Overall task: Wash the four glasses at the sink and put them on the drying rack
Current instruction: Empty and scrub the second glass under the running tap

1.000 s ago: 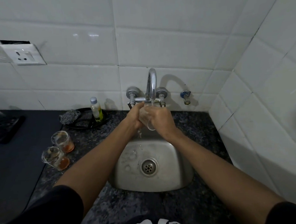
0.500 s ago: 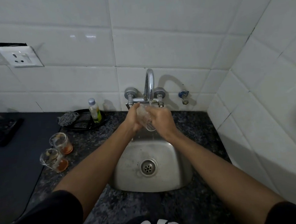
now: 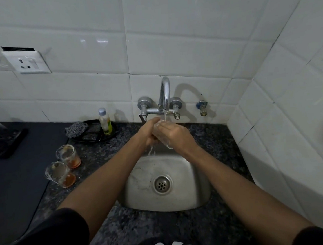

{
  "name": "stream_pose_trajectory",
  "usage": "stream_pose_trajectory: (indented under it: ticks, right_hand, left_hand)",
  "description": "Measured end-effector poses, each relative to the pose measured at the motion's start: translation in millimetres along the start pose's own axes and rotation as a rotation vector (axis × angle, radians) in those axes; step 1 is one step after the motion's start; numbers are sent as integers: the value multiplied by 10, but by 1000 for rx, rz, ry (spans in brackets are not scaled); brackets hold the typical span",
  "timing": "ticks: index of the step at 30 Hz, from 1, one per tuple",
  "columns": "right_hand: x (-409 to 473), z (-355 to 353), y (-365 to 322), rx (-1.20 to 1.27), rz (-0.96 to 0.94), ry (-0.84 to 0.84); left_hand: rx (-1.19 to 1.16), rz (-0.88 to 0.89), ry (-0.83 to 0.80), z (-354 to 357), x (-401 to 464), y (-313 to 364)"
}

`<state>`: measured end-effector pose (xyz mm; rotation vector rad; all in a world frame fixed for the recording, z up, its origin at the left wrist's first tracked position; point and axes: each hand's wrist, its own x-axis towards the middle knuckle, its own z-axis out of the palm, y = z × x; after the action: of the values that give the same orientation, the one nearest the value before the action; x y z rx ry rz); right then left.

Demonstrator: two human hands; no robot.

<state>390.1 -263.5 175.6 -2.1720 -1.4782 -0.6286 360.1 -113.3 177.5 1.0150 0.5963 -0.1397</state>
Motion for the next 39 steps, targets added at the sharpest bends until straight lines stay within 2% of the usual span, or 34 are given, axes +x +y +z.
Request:
stream_pose_trajectory:
  ticks: [2,4,6,11,14,17,18,20,22,25,28,30,36,37,39]
  right_hand:
    - [-17,-24,-54,234,135,-10]
    - [-26,-93,-54,522,361,-113]
    - [-41,-196,-51,745,537,-220]
    - [-84,-312,-65,1406,1149,-198]
    - [-152,-316,-62,1652,1284,-145]
    - [-203,-371,-20,1820,1257,-117]
    - [-200,-384,-21,1811,1260,-120]
    - [-178,-371,-28,1637,1307,-84]
    - [-158,-341,-48,1427,1312,-25]
    - [-146,-340,-51,1318,1268,45]
    - [-142,-397,-38,1158,1199,4]
    - [-141,-424,-44,1085,1132,-18]
    - [-199,-427,-22,844,847,-40]
    - [-206,-418,1,868,861,-45]
    - [-188,-424,17,1109,1025,-49]
  left_hand:
    - [-10,45,88,-59,64,0]
    - [-50,88,118,-108,78,-18]
    - [-105,121,96,-125,71,-62]
    - [-191,217,8,-55,-10,-153]
    - [-166,261,-39,-35,-5,-159]
    - [-108,337,-44,-26,-39,-173]
    - [-60,382,-27,-29,-52,-183]
    - [160,516,12,-59,-74,-219]
    - [508,738,16,-135,-74,-277]
    - [959,997,5,-334,-78,-287]
    - [1362,1145,-137,-513,-102,-230]
    - [1449,1182,-204,-568,-97,-170]
    - [1384,1310,-204,-417,1,-47]
    - [1385,1323,-194,-405,4,-23]
    - [1404,1371,-179,-406,29,-11]
